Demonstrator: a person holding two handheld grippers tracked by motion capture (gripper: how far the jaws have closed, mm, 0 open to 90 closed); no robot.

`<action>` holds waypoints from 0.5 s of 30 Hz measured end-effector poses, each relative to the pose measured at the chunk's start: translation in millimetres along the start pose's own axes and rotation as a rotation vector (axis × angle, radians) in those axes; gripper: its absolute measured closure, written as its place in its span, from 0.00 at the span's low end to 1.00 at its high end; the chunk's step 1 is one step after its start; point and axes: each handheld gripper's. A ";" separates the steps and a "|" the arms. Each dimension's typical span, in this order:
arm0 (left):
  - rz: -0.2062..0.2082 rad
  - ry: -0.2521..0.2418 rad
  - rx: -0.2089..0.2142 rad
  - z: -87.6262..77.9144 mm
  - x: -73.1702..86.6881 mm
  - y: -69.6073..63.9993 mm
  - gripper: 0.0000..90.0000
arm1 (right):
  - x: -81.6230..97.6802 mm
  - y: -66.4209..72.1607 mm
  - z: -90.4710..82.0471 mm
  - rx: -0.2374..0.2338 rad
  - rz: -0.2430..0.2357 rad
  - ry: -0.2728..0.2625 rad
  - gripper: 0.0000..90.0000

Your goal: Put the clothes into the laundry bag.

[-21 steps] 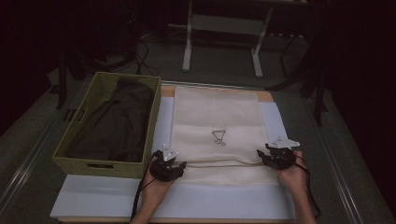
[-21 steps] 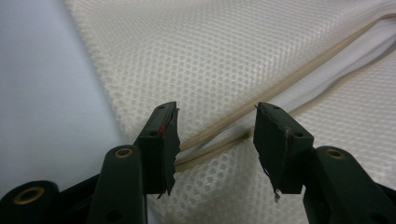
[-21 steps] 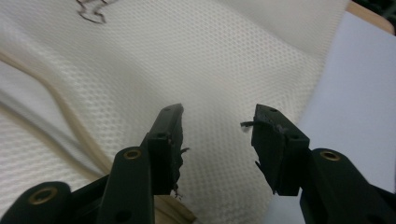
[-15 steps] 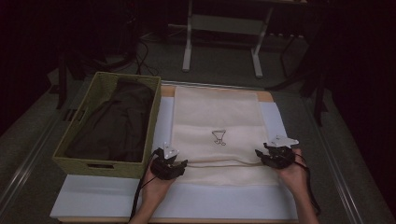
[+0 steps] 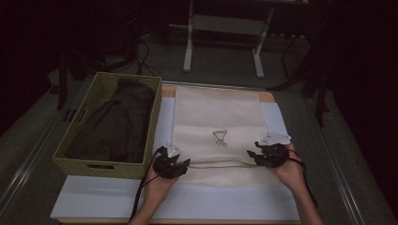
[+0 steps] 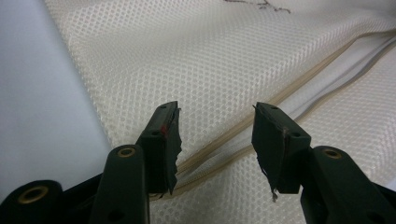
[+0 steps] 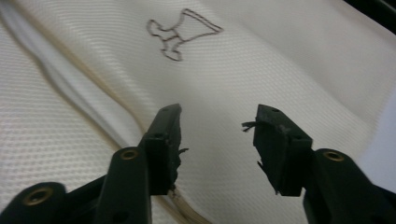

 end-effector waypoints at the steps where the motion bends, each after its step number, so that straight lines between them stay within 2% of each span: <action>1: 0.000 0.001 0.000 0.1 0.0 0.0 0.57 | -4.0 5.3 4.2 -0.018 -0.022 0.013 0.54; 11: -0.011 0.002 0.000 1.0 -0.4 -0.4 0.57 | -12.3 25.0 29.2 -0.073 -0.087 0.091 0.38; 14: -0.015 0.006 0.012 2.0 -0.7 -1.4 0.58 | -13.7 28.6 38.4 -0.077 -0.105 0.122 0.33; 15: -0.014 0.008 0.017 2.6 -0.8 -2.0 0.60 | -14.4 29.8 44.4 -0.094 -0.110 0.137 0.32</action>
Point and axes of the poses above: each handheld gripper's, and its own axes: z roughly forward along the jaws, x roughly out of its underside, y roughly to its left, and after that the axes turned 1 degree about -z, right-handed
